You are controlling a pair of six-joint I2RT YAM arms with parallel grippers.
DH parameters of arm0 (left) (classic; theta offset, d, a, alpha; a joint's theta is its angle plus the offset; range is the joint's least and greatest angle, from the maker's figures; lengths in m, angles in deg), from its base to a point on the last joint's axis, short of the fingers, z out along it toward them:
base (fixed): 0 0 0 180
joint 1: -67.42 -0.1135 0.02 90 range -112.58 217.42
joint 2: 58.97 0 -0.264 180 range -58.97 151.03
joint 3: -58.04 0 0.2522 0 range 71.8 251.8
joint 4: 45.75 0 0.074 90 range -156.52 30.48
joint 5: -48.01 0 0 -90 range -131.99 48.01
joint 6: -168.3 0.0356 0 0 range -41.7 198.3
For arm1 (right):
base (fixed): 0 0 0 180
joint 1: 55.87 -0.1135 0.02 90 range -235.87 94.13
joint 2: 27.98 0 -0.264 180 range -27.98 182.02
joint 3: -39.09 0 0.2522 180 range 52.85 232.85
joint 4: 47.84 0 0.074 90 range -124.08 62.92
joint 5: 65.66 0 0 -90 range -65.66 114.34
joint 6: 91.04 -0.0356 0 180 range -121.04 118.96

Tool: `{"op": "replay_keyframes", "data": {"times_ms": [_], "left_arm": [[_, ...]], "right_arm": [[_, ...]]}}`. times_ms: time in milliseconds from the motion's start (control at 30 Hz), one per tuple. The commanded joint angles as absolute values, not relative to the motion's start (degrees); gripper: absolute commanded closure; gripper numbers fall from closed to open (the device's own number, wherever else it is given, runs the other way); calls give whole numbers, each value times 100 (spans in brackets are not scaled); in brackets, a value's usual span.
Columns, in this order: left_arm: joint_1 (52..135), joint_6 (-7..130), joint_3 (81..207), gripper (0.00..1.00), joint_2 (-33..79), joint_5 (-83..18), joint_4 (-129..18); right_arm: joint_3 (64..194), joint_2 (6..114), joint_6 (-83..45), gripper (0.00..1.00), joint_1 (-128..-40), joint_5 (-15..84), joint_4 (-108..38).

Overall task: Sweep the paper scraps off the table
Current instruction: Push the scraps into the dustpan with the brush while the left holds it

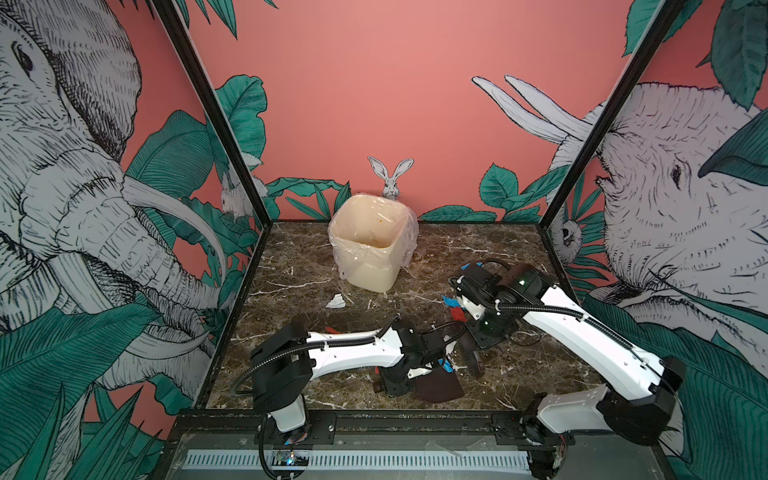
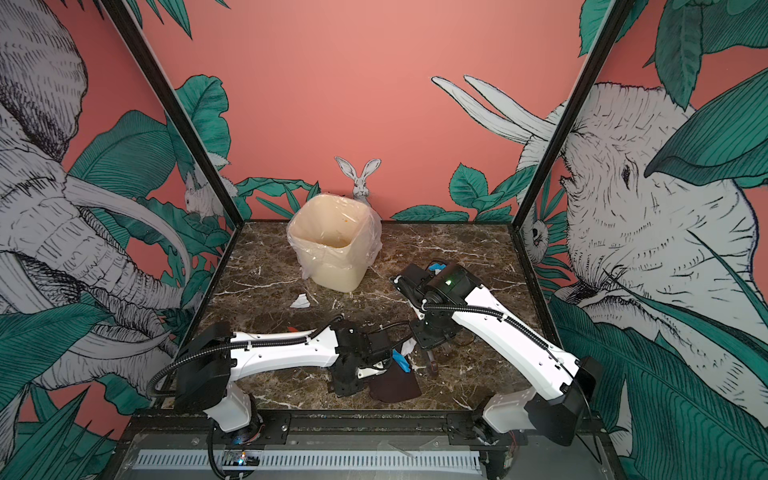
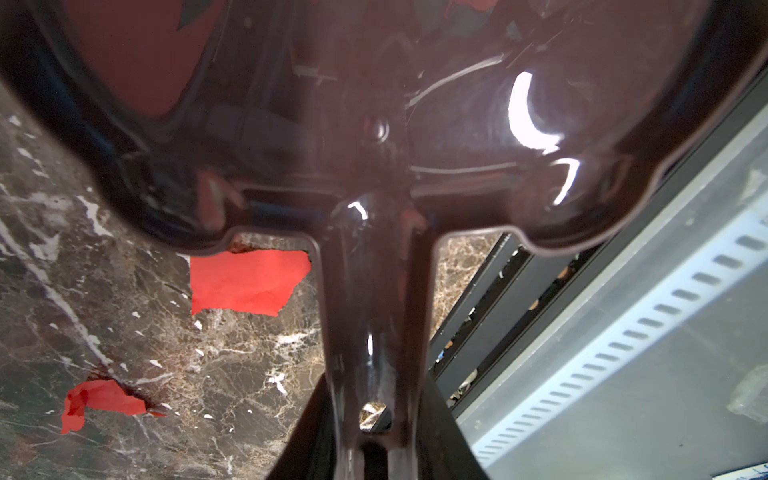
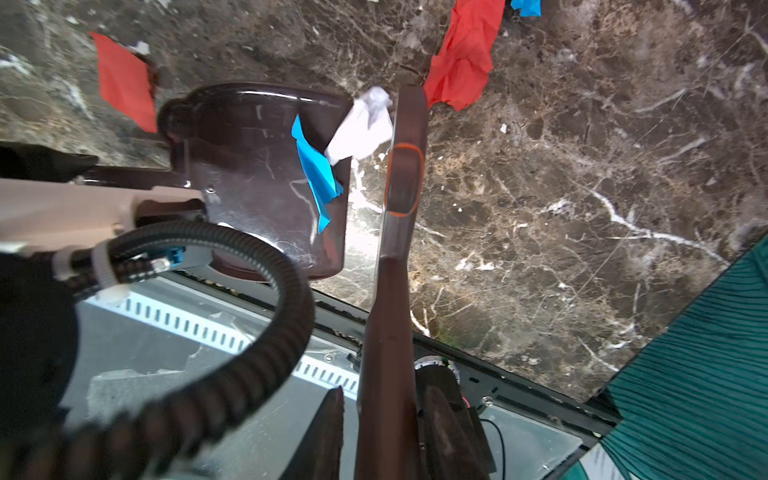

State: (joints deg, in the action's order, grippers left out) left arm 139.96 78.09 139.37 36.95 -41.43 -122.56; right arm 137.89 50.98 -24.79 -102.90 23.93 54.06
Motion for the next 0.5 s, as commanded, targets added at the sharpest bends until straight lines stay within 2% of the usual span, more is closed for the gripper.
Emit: {"op": "replay_keyframes", "data": {"times_ms": [0,300,467], "left_arm": [[13967,7768,13999,100,3615,-4177,-12346],[13966,7735,14009,100,3603,-4198,-12359],[13967,7747,14016,100,3606,-4199,-12360]], "right_arm": [[13885,5237,-2273,100,-10267,2107,5581],[13717,5385,-2135,100,-10267,1938,5645],[13670,5486,-1999,100,-10319,2366,5564]]}}
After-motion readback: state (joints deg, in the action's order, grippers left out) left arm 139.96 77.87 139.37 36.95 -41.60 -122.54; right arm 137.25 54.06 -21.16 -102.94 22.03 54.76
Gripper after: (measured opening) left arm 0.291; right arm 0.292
